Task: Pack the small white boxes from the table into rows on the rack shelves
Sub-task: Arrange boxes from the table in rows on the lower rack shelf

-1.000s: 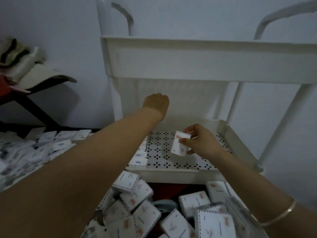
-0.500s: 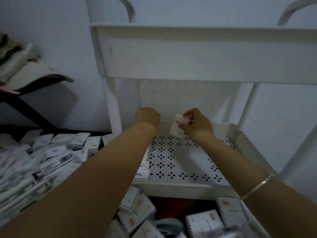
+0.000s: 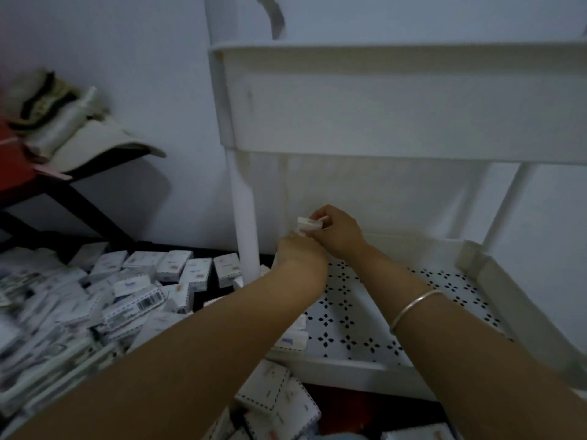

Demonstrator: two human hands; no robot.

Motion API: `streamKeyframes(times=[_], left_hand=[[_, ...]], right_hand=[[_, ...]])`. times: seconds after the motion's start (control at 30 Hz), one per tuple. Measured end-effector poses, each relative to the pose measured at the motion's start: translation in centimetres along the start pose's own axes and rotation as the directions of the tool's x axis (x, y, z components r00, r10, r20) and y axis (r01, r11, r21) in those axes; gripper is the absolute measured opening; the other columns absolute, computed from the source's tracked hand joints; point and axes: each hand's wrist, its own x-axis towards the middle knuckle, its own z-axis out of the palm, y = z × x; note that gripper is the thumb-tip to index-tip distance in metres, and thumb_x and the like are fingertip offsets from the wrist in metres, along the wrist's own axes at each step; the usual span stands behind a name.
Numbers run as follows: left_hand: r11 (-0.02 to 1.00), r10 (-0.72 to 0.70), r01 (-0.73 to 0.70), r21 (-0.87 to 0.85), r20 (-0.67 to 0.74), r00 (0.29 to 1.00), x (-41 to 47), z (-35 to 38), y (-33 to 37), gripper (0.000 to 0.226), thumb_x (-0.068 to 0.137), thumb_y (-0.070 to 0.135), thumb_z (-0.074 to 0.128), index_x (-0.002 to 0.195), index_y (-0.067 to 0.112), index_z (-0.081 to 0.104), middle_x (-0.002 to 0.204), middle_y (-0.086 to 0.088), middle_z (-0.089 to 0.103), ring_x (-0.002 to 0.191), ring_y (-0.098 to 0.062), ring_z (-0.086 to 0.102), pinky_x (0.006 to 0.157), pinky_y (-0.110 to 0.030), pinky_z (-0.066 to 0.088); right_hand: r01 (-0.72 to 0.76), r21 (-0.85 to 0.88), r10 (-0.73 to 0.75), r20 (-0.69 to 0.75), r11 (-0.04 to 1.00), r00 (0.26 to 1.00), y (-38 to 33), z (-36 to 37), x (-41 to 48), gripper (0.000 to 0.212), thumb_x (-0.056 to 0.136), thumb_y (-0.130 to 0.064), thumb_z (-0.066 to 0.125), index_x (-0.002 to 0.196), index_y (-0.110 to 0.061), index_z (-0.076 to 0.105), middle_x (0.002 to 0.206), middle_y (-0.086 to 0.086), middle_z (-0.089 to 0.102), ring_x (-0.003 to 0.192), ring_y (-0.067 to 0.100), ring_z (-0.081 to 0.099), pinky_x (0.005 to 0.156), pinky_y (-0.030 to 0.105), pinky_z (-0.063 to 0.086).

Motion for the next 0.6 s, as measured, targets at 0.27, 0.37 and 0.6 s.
streamKeyframes(times=[0.27, 0.37, 0.6], left_hand=[[0.980, 0.197, -0.195, 0.026, -0.159, 0.967, -4.6, 0.3, 0.5, 0.031, 0.101, 0.007, 0.034, 0.123, -0.001, 0.054, 0.133, -0.017, 0.052, 0.122, -0.029, 0.048, 0.089, -0.030, 0.037], [0.948, 0.310, -0.318, -0.018, -0.175, 0.935, -7.2, 0.1, 0.5, 0.031, 0.098, 0.006, 0.039, 0.127, 0.005, 0.050, 0.132, -0.015, 0.050, 0.121, -0.028, 0.045, 0.094, -0.034, 0.038], [0.862, 0.423, -0.466, -0.198, -0.226, 0.878, -13.4, -0.2, -4.2, 0.042, 0.090, 0.006, 0.054, 0.126, 0.028, 0.058, 0.125, 0.006, 0.055, 0.109, -0.014, 0.053, 0.082, -0.023, 0.036]], right_hand=[[-0.162, 0.124, 0.129, 0.235, 0.979, 0.963, 1.4, 0.3, 0.1, 0.026, 0.099, -0.015, 0.048, 0.121, -0.008, 0.060, 0.122, 0.017, 0.062, 0.104, 0.028, 0.063, 0.081, 0.037, 0.057], [-0.176, 0.075, 0.157, 0.215, 0.982, 0.964, 1.3, 0.2, -0.3, 0.041, 0.096, -0.012, 0.054, 0.136, -0.007, 0.046, 0.132, 0.017, 0.055, 0.117, 0.032, 0.057, 0.096, 0.049, 0.050], [-0.114, -0.137, 0.136, 0.164, 0.984, 0.977, 0.4, -0.8, -2.2, 0.047, 0.095, -0.011, 0.047, 0.142, -0.009, 0.040, 0.141, 0.013, 0.047, 0.120, 0.032, 0.051, 0.099, 0.041, 0.046]])
